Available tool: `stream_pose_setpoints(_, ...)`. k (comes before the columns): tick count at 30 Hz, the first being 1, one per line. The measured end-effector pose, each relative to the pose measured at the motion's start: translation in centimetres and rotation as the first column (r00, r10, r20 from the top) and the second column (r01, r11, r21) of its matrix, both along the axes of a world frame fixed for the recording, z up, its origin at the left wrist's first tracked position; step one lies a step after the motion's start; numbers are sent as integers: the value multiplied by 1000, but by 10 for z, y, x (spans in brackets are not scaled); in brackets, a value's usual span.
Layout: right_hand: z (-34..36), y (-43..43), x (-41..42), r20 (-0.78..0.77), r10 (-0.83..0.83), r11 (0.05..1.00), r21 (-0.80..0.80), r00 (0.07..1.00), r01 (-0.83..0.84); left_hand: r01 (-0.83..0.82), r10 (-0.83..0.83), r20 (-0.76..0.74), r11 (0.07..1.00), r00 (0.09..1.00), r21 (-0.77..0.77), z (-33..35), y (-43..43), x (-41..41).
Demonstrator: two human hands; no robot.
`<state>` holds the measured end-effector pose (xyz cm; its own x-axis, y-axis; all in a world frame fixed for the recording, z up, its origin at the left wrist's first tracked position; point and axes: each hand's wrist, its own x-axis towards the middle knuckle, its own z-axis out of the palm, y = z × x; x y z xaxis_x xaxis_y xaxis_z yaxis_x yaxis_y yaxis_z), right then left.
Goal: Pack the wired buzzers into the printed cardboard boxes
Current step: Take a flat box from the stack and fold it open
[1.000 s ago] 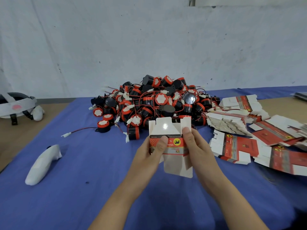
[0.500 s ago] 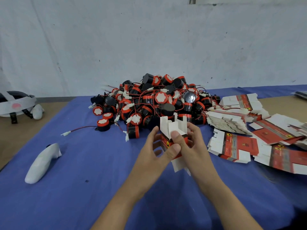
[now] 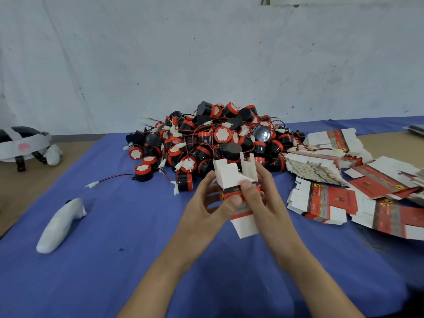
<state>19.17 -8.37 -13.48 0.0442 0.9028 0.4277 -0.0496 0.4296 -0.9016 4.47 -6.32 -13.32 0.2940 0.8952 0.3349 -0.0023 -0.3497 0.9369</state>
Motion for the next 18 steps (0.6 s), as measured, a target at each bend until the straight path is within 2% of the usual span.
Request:
stream_pose_setpoints(12,-3,-5,-7,125,-148,987,74,981,139,42,-42,7,999,999,-22,0,-2,-3)
stream_pose_setpoints(18,-2,-4,-8,123,-187,980,96,975,176,66,-66,11,998,998,-13,4,-6,-3)
